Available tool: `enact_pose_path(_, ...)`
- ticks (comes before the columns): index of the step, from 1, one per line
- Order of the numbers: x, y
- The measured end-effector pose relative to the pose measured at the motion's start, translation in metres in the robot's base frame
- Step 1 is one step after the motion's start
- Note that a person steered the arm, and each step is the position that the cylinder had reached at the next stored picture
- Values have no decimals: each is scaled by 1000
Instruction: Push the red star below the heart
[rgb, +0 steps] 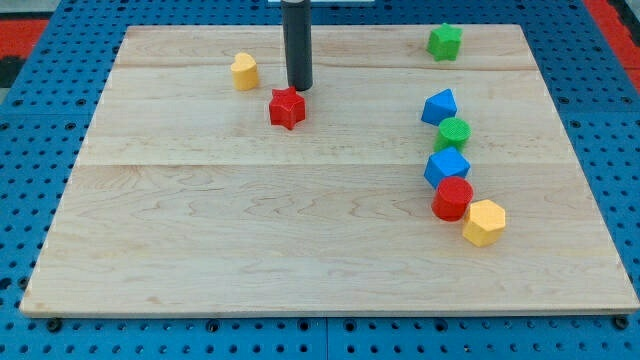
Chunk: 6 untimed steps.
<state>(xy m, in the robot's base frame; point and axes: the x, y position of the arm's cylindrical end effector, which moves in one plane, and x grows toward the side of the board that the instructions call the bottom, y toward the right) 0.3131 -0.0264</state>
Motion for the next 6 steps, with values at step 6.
enact_pose_path(6,49,-46)
